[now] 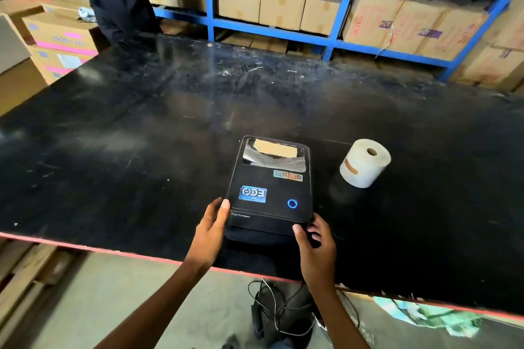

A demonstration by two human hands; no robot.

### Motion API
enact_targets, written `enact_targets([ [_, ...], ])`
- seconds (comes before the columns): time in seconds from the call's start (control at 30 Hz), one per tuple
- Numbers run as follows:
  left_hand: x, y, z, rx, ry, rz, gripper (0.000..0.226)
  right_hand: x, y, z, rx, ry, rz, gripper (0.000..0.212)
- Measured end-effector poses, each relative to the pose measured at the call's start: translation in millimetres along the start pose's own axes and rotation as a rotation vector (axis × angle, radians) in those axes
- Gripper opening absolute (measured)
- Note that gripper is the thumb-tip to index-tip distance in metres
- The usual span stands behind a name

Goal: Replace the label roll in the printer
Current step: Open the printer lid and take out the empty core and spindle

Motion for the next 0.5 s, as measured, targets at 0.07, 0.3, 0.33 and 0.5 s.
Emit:
enact_targets([
  [0.07,0,0,1,0.001,-0.001,0.011,0.076,6,2,-1,-0.002,0.000,-0.041,0.044],
  [0.3,3,-6,-2,-0.024,0.006,0.005,0.065,14,5,-7,-0.033,-0.003,-0.141,0.024],
  [0.33,4,-9,-4,-0.041,0.006,-0.003,0.056,16,2,-8,-0.019,0.006,-0.150,0.022],
  [0.5,9,-16,-7,0.044,0.046,0.075,0.035,61,-56,-11,0.081,0.115,-0.184,0.025],
])
Point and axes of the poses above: each hand's wrist, its own x-axis towards the middle knuckle, its own z-axis out of the palm, y = z × x, the point moved 1 cm from there along x, towards the middle knuckle, and after that the axes turned 7 degrees about -x, right-handed, at the moved point
